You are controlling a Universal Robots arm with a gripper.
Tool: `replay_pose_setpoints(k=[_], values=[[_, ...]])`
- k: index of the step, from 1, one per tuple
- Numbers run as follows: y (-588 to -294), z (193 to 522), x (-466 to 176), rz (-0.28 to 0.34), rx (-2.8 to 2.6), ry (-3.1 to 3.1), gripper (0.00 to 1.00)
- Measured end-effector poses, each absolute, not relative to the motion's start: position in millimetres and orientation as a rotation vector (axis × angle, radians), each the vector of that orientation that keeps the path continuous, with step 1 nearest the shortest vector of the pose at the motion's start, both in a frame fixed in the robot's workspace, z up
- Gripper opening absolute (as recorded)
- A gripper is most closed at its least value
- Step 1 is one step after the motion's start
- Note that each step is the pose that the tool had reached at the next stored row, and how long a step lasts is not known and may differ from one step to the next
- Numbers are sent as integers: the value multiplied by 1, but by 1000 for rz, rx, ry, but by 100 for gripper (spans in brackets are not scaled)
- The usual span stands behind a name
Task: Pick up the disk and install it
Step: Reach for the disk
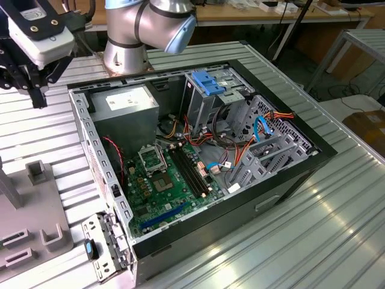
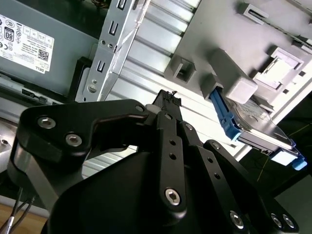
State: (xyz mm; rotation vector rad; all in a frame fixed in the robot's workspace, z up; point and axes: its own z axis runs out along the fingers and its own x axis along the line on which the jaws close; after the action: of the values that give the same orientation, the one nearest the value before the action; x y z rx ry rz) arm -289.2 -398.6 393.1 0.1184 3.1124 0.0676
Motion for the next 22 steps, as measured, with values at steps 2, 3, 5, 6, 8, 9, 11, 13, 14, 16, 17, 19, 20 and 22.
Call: replay_pose_setpoints(k=[2, 3, 5, 6, 8, 9, 11, 13, 14, 16, 17, 19, 20, 22], values=[[-399, 393, -299, 68, 118, 3112, 11], [-399, 393, -306, 68, 118, 3112, 11], [-399, 393, -313, 68, 118, 3112, 11], [-399, 393, -317, 68, 118, 3112, 11], [-399, 393, -323, 68, 118, 3112, 11], [-399, 393, -330, 68, 118, 3112, 11], [-399, 393, -342, 68, 118, 3112, 11], [-399, 393, -354, 68, 118, 3112, 11], [-398, 393, -363, 68, 118, 3112, 11], [-398, 393, -369, 68, 118, 3112, 11], [-398, 393, -375, 68, 118, 3112, 11], [-398, 393, -381, 68, 118, 3112, 11], [-398, 393, -387, 68, 118, 3112, 11], [-398, 393, -407, 68, 118, 3112, 11]])
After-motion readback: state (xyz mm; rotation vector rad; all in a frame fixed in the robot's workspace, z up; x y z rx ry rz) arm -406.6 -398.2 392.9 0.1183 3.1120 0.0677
